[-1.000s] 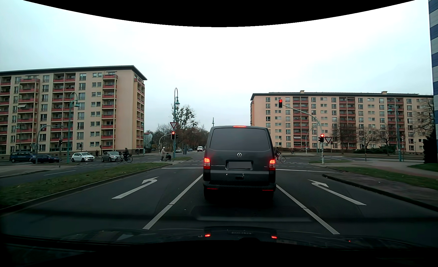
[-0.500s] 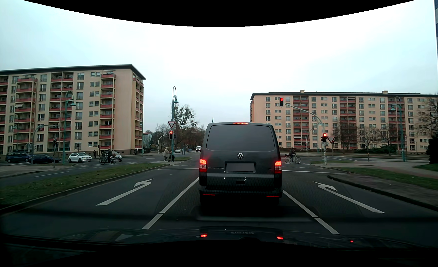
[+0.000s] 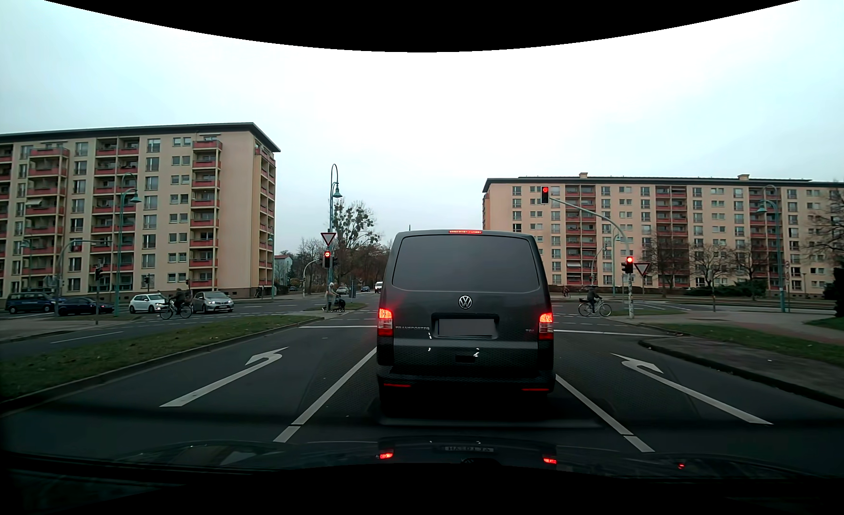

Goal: Follow the waypoints while adhering to traffic rules and regulations

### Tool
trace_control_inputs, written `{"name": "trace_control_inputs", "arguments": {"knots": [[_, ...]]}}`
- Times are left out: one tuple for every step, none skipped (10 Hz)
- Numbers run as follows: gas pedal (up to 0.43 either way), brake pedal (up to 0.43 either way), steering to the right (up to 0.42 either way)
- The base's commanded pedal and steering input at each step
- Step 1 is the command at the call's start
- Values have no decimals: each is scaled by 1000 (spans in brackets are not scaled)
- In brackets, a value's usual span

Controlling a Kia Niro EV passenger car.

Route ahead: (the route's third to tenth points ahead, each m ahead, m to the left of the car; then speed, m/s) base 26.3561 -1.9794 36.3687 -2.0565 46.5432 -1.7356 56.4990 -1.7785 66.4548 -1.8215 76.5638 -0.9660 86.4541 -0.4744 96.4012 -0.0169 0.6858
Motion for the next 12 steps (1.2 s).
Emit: {"name": "trace_control_inputs", "arguments": {"knots": [[0,189,4],[0,183,4],[0,177,4],[0,171,4],[0,177,4],[0,171,4],[0,171,4],[0,171,4],[0,171,4],[0,171,4],[0,171,4],[0,171,4]]}}
